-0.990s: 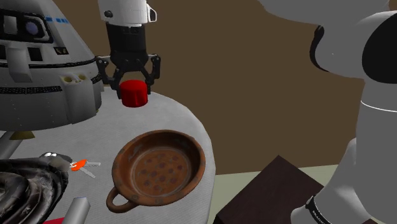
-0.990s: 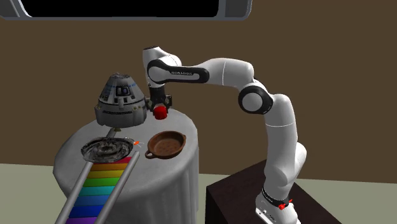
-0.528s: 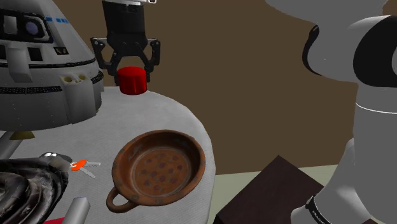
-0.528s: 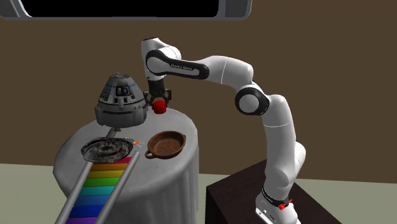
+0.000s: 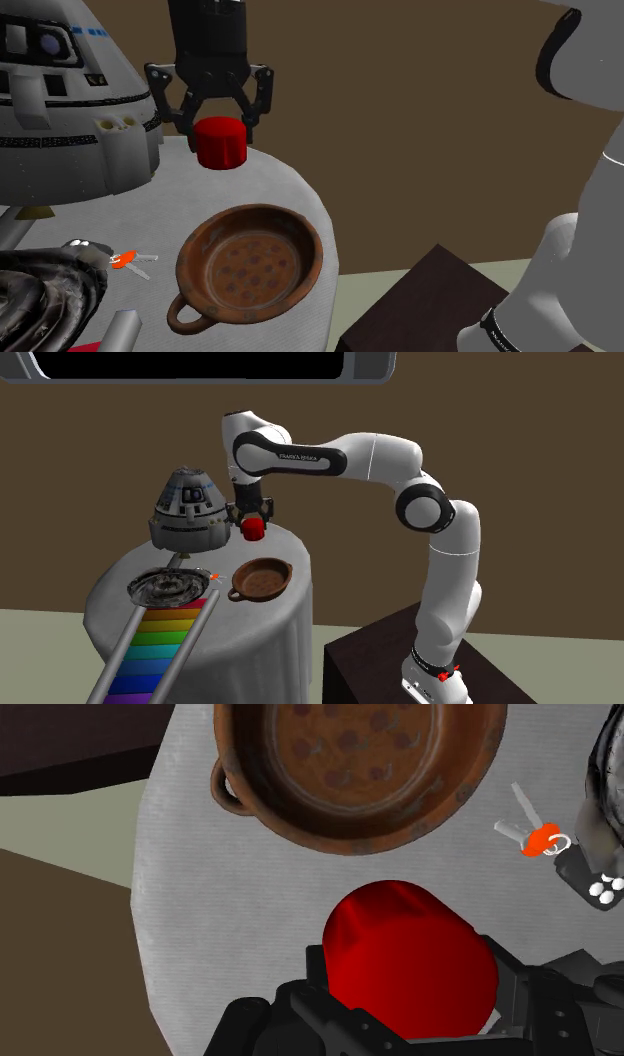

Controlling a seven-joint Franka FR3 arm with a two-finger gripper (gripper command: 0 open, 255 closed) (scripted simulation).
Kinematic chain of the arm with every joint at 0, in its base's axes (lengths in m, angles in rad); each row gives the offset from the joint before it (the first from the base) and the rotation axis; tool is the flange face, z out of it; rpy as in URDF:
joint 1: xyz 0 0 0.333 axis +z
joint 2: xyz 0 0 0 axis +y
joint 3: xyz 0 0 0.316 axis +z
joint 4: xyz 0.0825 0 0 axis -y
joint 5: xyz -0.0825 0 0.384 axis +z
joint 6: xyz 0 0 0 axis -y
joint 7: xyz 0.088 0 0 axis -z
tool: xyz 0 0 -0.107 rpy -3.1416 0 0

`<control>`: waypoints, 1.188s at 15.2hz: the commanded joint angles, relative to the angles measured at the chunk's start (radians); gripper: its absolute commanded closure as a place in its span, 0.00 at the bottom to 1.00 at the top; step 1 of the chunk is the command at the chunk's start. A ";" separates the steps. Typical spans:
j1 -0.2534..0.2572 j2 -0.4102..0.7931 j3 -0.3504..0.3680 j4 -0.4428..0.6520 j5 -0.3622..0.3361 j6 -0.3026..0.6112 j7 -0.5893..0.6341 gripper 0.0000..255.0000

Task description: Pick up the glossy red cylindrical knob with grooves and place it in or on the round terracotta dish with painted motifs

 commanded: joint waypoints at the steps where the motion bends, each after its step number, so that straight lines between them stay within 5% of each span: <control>1: -0.004 -0.071 0.011 -0.091 0.035 0.028 0.017 1.00; 8: 0.022 -0.272 0.048 -0.308 0.141 0.073 0.087 1.00; 18: 0.022 -0.296 0.045 -0.466 0.155 0.212 0.076 1.00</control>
